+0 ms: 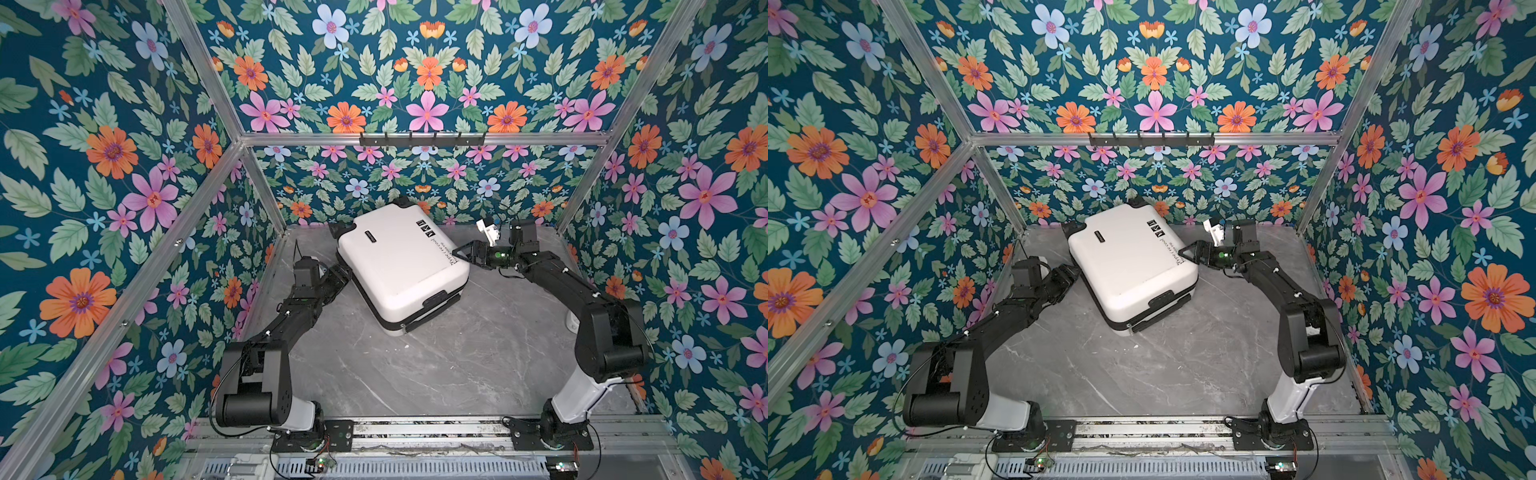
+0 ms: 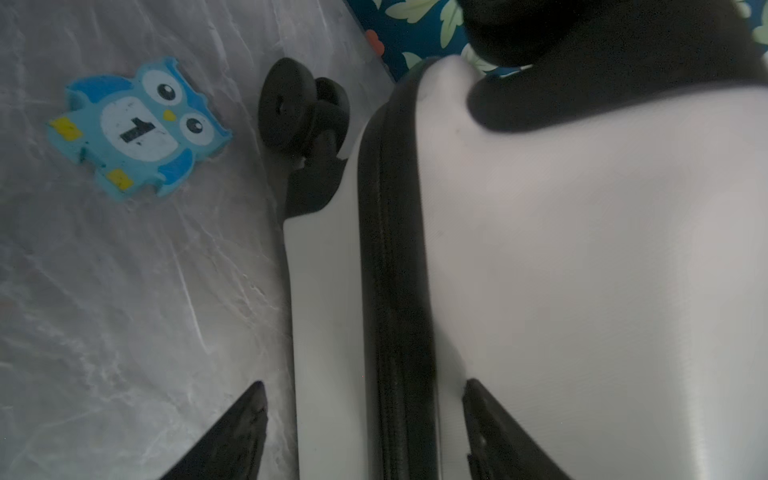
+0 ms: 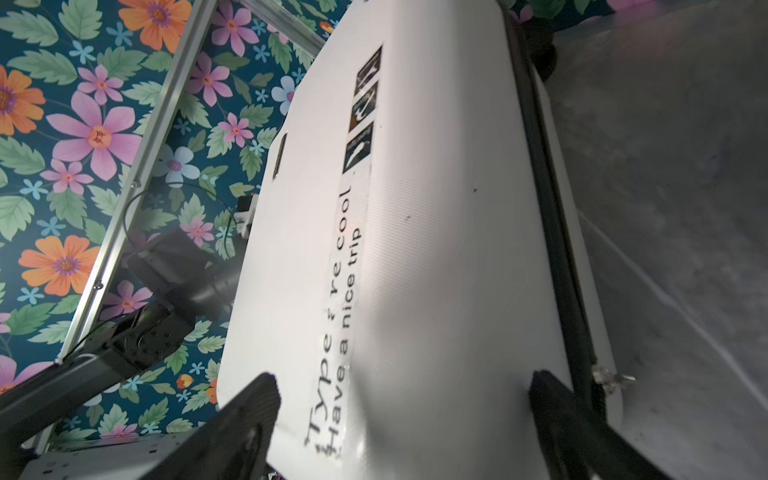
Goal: Pack the luggage
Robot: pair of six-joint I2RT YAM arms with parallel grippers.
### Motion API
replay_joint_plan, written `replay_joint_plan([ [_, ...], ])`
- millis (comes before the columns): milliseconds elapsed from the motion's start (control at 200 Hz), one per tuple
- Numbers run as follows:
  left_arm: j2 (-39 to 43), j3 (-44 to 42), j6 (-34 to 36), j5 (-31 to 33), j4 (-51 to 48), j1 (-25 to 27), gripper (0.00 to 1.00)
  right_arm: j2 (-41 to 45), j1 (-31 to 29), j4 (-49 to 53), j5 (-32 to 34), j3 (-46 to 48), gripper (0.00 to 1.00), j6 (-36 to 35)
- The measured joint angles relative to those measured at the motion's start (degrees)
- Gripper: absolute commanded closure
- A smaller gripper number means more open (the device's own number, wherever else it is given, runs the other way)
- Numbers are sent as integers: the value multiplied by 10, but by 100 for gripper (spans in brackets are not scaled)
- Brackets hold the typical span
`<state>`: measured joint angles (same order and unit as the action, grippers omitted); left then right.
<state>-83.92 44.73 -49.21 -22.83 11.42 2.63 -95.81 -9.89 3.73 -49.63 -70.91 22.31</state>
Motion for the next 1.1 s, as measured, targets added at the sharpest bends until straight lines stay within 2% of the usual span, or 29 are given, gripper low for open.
replay_joint_plan([
  [245,-87,75,33,-29,1,12,26,150,-26,-17,53,147,5,7],
  [410,-142,137,52,-43,3,47,29,200,-26,23,128,169,4,8],
  [505,-146,147,64,-47,0,62,32,212,-19,48,169,170,4,17],
  [595,-109,119,76,-51,-12,64,36,226,-10,69,195,176,1,30],
  [655,-67,85,86,-32,-21,60,39,241,-4,75,207,187,1,33],
  [815,69,-39,107,14,-43,71,40,273,7,76,212,220,1,56],
  [880,128,-85,120,35,-64,97,39,277,13,75,209,226,1,61],
  [955,190,-122,134,73,-78,150,39,277,14,74,205,226,1,67],
  [1050,229,-155,152,103,-73,215,43,275,14,73,200,226,1,73],
  [1100,235,-175,153,112,-63,233,44,273,14,72,197,226,1,75],
])
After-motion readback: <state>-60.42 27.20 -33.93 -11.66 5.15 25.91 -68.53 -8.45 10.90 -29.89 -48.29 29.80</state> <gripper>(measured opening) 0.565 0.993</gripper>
